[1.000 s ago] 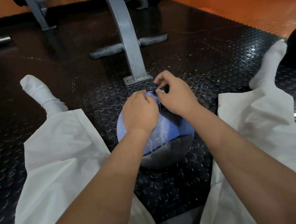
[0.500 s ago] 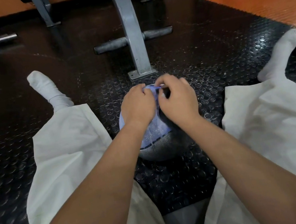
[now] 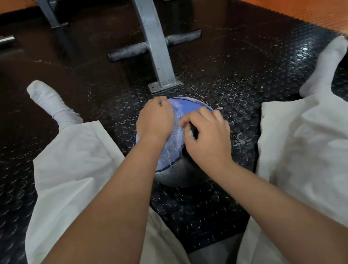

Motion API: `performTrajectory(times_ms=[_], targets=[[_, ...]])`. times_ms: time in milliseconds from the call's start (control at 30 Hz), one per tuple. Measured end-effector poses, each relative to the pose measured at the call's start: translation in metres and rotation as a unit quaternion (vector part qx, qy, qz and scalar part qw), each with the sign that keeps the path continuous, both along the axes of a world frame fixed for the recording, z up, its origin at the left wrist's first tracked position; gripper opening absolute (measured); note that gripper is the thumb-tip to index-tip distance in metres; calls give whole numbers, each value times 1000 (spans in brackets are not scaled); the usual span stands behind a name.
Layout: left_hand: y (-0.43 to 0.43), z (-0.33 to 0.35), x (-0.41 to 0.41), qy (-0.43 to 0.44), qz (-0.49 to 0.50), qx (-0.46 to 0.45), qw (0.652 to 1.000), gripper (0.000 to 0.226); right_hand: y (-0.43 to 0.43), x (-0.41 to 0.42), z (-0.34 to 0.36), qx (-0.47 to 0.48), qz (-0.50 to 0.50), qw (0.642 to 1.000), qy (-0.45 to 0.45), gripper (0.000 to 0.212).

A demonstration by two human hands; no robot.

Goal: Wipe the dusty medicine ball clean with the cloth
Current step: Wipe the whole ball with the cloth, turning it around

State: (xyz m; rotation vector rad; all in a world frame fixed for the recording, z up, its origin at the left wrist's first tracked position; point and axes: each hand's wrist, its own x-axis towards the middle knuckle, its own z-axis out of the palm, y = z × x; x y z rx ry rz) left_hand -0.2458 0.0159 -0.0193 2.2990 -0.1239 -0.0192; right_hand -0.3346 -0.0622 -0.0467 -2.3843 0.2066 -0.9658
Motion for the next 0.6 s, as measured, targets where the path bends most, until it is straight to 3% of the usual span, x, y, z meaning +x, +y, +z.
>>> performTrajectory(times_ms=[200,333,467,600], targets=[[2,-3,-6,-20,19,-4,1000,43,-15,54,32,70,-21,992,100,26],[2,-2,-1,-20,33,3,999,41,-10,33,11,61,-21,997,37,15],[2,-2,2,-11,19,1,1000,40,-4,-10,-20,52,16,998,-38,21],[1,-3,-2,-11,8,-6,1000,43,-9,7,2,50,0,999,1,10]])
